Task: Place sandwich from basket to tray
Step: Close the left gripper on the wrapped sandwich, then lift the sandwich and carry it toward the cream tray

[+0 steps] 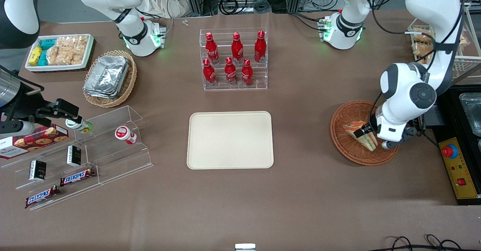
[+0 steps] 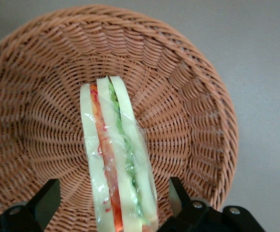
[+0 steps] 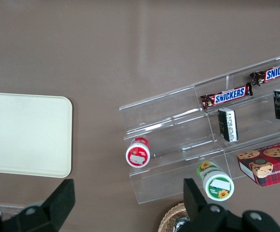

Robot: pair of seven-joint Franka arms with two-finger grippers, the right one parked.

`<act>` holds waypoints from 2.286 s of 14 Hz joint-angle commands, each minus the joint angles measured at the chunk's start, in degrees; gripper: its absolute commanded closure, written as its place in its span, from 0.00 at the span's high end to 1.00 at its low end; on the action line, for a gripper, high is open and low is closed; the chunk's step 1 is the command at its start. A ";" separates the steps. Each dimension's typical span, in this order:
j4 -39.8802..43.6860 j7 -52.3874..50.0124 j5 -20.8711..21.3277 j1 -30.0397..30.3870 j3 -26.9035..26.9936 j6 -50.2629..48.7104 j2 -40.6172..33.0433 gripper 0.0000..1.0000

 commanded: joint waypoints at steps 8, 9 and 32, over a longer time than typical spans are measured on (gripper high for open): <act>1.40 -8.31 0.54 -0.24 -0.01 1.79 2.21 0.28; 1.66 -8.32 0.63 -0.24 -0.01 0.48 1.25 0.25; 30.93 6.01 3.78 -8.93 -21.01 -30.92 2.98 0.27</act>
